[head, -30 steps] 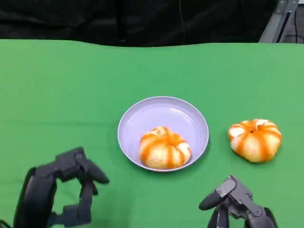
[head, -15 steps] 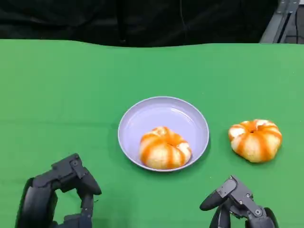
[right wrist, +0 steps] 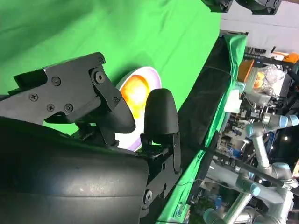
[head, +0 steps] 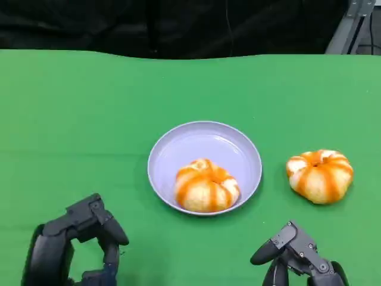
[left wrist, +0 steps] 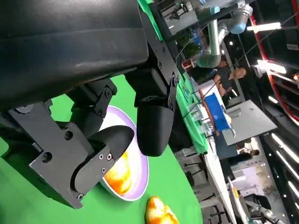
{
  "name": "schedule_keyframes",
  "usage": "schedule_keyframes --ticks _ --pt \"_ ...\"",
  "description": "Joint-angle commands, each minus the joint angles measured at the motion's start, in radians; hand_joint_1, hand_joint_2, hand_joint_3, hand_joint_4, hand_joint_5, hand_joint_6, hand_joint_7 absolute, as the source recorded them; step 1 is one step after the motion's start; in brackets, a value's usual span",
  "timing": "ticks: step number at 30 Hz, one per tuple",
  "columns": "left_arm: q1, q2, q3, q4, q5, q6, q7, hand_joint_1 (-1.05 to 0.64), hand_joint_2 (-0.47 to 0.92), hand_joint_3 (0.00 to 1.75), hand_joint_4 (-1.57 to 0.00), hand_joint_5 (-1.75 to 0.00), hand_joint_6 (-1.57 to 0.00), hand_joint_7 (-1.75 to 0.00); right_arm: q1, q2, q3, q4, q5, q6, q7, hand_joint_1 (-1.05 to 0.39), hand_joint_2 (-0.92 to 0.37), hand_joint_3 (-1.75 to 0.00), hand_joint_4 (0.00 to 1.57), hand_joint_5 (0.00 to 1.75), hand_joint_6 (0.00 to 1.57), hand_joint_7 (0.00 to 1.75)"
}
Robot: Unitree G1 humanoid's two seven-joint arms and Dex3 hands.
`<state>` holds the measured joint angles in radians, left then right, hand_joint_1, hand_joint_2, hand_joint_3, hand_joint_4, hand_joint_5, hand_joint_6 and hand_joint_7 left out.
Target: Grasp the bread from the table and place it into the plate.
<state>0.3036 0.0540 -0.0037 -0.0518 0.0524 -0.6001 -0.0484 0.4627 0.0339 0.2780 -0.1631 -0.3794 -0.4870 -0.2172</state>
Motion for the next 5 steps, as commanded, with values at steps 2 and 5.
schedule_keyframes --ticks 2,5 --pt "0.013 0.001 -0.007 -0.004 0.004 -0.003 -0.001 -0.15 0.26 1.59 -0.88 -1.75 -0.80 -1.60 0.010 -0.016 -0.017 -0.014 0.001 -0.008 -0.008 -0.08 -0.75 -1.30 0.68 1.75 0.37 1.75" --pt "0.015 0.000 -0.010 -0.005 0.006 -0.005 0.000 -0.14 0.27 1.59 -0.88 -1.75 -0.79 -1.62 0.019 -0.019 -0.020 -0.022 -0.003 -0.003 -0.008 -0.09 -0.75 -1.30 0.69 1.75 0.37 1.75"
